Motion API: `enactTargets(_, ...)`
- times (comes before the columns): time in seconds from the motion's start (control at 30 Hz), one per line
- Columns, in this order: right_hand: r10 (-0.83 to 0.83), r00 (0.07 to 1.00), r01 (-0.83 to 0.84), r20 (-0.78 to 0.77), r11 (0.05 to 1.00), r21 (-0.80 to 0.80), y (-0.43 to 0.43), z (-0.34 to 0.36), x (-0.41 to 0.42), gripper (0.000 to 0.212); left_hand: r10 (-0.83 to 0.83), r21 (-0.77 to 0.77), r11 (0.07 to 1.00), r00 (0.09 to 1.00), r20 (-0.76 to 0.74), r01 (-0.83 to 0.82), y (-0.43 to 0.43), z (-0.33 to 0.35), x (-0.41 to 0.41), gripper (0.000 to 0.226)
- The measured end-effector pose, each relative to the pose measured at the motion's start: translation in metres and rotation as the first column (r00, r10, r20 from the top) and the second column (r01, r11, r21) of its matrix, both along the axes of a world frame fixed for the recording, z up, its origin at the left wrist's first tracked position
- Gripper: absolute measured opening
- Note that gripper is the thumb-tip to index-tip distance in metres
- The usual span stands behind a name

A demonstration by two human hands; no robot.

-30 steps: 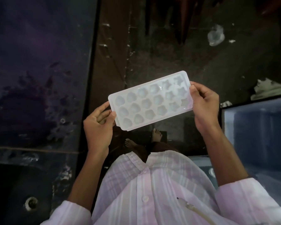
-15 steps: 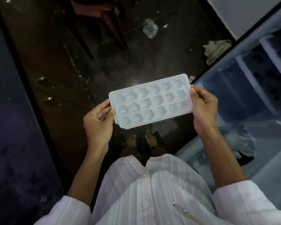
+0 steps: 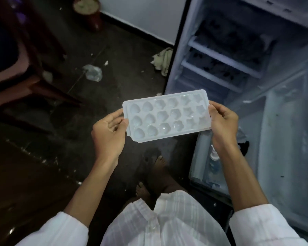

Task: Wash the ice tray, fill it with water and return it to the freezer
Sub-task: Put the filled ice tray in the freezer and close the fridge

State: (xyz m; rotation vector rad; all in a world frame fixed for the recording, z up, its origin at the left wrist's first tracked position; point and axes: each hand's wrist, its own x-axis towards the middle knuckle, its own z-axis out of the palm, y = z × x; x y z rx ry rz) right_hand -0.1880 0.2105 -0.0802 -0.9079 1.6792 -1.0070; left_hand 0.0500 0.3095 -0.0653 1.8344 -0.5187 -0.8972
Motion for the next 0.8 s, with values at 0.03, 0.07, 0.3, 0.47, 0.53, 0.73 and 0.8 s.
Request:
enactTargets(0.03, -0.035, 0.999, 0.035, 0.011, 0.999, -0.006, -0.006, 0.000, -0.006, 0.020, -0.031, -0.002, 1.000, 1.000, -0.004, 0.031, -0.016, 0.001, -0.002, 0.032)
enactTargets(0.07, -0.069, 0.997, 0.070, 0.023, 0.997, -0.014, -0.014, 0.000, -0.011, 0.020, -0.062, -0.005, 0.998, 0.998, -0.007, 0.062, -0.032, 0.000, -0.005, 0.032)
enactTargets(0.3, -0.290, 0.955, 0.293, 0.054, 0.955, -0.043, -0.078, -0.004, -0.053, 0.018, -0.203, -0.026, 0.979, 0.979, -0.030, 0.202, -0.148, 0.000, -0.039, 0.027)
enactTargets(0.47, -0.400, 0.912, 0.407, 0.087, 0.908, -0.095, -0.128, 0.004, -0.081, 0.018, -0.283, -0.087, 0.956, 0.958, -0.047, 0.279, -0.232, 0.002, -0.068, 0.023)
enactTargets(0.53, -0.431, 0.896, 0.442, 0.112, 0.889, -0.120, -0.150, 0.008, -0.091, 0.019, -0.312, -0.116, 0.945, 0.949, -0.053, 0.305, -0.266, 0.003, -0.078, 0.022)
enactTargets(0.73, -0.514, 0.834, 0.544, 0.202, 0.828, -0.138, -0.215, 0.020, -0.115, 0.017, -0.400, -0.189, 0.901, 0.917, -0.005, 0.392, -0.358, 0.016, -0.102, 0.020)
enactTargets(0.8, -0.533, 0.814, 0.571, 0.231, 0.807, -0.148, -0.236, 0.024, -0.123, 0.017, -0.421, -0.216, 0.885, 0.907, 0.011, 0.413, -0.385, 0.019, -0.109, 0.020)
